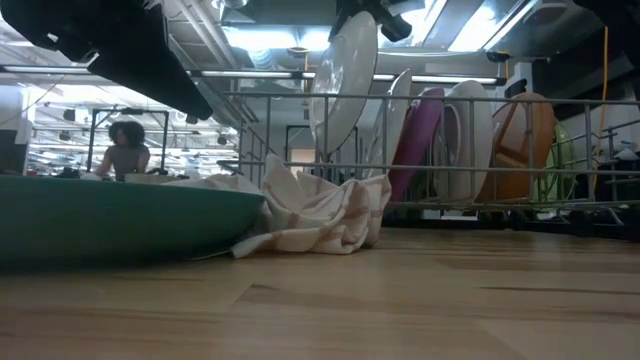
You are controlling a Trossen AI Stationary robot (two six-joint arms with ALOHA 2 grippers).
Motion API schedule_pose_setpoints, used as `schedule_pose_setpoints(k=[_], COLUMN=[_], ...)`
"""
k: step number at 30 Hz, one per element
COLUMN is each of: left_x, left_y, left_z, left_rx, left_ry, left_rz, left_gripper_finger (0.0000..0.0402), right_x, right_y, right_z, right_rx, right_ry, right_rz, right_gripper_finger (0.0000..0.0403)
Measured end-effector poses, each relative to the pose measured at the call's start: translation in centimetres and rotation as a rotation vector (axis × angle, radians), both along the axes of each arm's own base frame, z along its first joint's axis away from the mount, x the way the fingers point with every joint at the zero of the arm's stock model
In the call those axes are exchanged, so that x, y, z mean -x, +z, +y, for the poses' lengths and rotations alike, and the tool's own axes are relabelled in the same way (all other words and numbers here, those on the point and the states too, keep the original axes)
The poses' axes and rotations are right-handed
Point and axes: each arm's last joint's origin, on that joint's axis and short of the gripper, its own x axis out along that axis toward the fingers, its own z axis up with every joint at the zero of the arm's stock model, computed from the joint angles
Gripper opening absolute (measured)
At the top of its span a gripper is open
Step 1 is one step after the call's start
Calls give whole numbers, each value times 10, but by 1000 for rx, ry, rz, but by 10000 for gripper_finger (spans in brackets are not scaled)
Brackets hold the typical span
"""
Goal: Sort dishes
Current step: Put the blue patterned plate into the dish rack
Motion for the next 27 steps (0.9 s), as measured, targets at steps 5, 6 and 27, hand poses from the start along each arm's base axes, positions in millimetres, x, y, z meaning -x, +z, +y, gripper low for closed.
schedule_pose_setpoints(k=[5,6,27], left_x=[1,1,2], left_y=[0,0,0], left_z=[-2,-2,-3], left_rx=[7,7,5], left_ry=[-8,-10,-17], left_rz=[5,6,8], left_gripper_finger=[4,4,4], right_x=[0,0,-4], right_y=[0,1,6], right_z=[2,3,-1], right_rx=[-14,-13,-5], right_ry=[-16,-20,-105], right_rz=[-3,-4,-76], right_gripper_finger=[23,23,23])
